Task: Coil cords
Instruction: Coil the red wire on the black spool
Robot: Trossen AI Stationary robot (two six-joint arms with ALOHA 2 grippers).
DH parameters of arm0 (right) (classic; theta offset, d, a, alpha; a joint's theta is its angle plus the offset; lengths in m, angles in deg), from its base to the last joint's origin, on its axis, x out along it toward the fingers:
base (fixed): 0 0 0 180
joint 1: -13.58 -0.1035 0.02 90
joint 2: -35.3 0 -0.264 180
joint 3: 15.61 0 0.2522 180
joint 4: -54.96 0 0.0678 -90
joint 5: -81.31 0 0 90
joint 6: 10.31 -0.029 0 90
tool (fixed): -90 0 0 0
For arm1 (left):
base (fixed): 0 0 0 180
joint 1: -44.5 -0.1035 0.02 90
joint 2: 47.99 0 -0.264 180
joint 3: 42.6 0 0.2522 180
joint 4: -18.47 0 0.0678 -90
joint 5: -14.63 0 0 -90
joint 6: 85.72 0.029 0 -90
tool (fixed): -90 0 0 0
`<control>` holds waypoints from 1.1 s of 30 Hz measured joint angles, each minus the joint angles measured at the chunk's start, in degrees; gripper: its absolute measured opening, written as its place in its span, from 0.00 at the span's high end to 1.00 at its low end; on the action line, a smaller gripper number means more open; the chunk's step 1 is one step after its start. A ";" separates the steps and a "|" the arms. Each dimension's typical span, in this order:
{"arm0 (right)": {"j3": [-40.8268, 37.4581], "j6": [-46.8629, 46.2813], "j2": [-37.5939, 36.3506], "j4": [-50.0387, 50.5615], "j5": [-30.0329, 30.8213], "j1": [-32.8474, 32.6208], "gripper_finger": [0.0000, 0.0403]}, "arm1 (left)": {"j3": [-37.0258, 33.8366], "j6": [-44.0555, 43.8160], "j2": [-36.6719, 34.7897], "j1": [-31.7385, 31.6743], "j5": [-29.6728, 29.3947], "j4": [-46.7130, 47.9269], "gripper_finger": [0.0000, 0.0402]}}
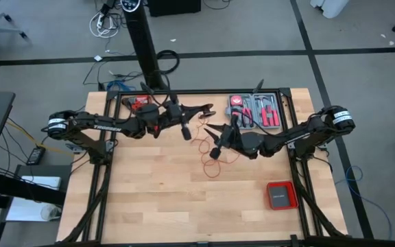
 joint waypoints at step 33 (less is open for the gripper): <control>0.00 -6.38 -0.15 6.93 -22.62 11.81 0.65 | 0.00 11.06 0.00 0.00 6.78 -13.21 1.00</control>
